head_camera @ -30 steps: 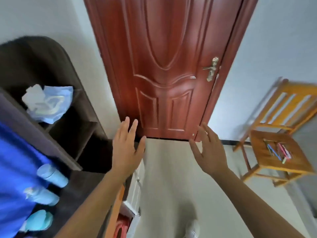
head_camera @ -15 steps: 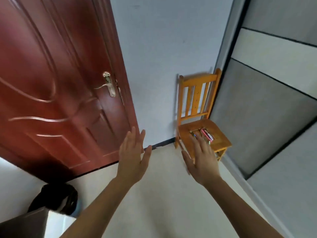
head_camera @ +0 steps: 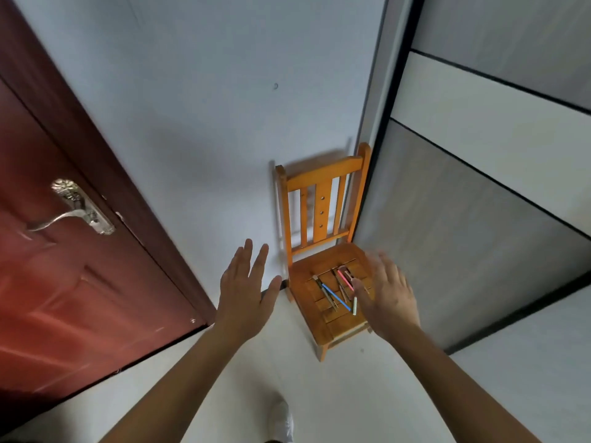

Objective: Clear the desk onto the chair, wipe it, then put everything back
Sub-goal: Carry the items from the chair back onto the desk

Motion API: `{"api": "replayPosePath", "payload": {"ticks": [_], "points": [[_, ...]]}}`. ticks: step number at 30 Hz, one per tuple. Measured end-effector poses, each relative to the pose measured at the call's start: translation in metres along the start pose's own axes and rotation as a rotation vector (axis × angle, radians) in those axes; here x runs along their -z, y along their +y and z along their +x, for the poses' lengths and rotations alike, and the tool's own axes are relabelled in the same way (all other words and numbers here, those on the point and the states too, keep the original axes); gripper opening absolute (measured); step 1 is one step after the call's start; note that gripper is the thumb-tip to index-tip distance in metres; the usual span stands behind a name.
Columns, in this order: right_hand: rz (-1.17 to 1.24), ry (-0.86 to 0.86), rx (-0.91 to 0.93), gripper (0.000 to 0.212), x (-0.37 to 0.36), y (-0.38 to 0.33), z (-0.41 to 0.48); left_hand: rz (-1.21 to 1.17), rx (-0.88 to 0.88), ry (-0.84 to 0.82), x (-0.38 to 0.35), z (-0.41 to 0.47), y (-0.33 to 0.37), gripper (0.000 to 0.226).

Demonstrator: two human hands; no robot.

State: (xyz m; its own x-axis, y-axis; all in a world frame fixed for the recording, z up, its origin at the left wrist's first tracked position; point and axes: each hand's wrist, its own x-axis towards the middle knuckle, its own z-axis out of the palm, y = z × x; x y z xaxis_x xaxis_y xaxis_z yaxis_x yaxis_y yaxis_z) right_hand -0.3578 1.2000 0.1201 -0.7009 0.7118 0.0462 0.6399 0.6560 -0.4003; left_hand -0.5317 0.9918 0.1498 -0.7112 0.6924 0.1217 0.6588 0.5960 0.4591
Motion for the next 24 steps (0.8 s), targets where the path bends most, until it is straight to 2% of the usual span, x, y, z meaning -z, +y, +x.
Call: {"api": "replayPosePath", "payload": {"ticks": [8,14,17,21,24], "points": [[-0.050,-0.009,-0.080,0.064,-0.006,0.032,0.129,0.040,-0.035,-0.153,-0.057,0.151,0.007,0.070],[-0.085,-0.095,-0.102,0.062,-0.013,0.083,0.196,0.079,-0.003,-0.200,-0.107,0.222,0.037,0.069],[-0.086,-0.176,-0.054,0.059,-0.028,0.122,0.237,0.070,0.119,-0.211,-0.146,0.244,0.052,0.067],[-0.098,-0.312,0.057,0.055,-0.059,0.164,0.288,0.015,0.411,-0.214,-0.200,0.248,0.073,0.066],[-0.112,-0.361,0.166,0.054,-0.089,0.188,0.308,-0.013,0.542,-0.273,-0.245,0.243,0.081,0.066]]}}
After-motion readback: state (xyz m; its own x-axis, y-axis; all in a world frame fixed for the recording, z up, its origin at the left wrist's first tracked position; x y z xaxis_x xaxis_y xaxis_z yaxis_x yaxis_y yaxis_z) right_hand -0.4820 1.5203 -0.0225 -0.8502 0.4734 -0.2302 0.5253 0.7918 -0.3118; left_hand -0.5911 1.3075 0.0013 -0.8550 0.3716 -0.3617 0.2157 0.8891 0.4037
